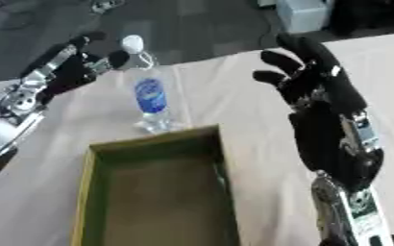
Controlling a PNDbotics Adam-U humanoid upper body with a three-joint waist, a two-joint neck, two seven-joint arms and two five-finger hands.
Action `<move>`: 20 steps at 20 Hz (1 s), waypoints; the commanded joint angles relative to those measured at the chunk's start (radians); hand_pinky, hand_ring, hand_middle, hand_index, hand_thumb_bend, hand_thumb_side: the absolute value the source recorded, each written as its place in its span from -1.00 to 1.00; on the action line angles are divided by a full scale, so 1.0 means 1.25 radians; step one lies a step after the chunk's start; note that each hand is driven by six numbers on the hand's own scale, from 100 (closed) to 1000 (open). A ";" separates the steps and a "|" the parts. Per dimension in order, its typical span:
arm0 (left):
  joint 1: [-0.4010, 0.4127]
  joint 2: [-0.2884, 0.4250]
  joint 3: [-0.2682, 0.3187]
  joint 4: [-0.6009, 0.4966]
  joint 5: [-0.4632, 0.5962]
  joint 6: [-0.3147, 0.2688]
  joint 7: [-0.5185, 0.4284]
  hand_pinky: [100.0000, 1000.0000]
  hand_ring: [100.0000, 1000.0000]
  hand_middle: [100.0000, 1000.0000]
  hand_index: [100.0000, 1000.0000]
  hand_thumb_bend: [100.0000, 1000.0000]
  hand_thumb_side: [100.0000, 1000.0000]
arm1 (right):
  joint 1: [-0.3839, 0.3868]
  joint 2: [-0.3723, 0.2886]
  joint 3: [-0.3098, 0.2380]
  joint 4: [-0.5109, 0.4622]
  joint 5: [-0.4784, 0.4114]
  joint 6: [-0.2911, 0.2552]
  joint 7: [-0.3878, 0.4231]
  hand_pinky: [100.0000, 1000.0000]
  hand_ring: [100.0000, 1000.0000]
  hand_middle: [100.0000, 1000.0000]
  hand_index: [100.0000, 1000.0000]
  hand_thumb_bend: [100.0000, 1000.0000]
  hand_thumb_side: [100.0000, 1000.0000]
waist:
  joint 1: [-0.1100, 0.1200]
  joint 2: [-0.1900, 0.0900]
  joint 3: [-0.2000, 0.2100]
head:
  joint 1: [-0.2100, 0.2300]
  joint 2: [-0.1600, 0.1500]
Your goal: Pick up objects on the table and place them in the box.
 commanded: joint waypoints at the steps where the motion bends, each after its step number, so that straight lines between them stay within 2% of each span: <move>1: -0.022 0.017 0.014 -0.005 -0.005 -0.002 -0.003 0.59 0.53 1.00 0.95 0.38 0.54 | -0.010 -0.004 0.002 -0.017 -0.003 0.000 0.004 0.59 0.72 0.77 0.86 -1.00 0.70 | -0.004 -0.013 0.003 | 0.010 -0.025; 20: -0.014 -0.008 0.004 -0.013 0.014 -0.018 -0.002 0.61 0.54 1.00 0.98 0.39 0.54 | -0.008 -0.002 0.000 -0.018 0.000 0.003 0.005 0.59 0.73 0.78 0.86 -1.00 0.68 | 0.000 -0.009 -0.002 | 0.003 -0.002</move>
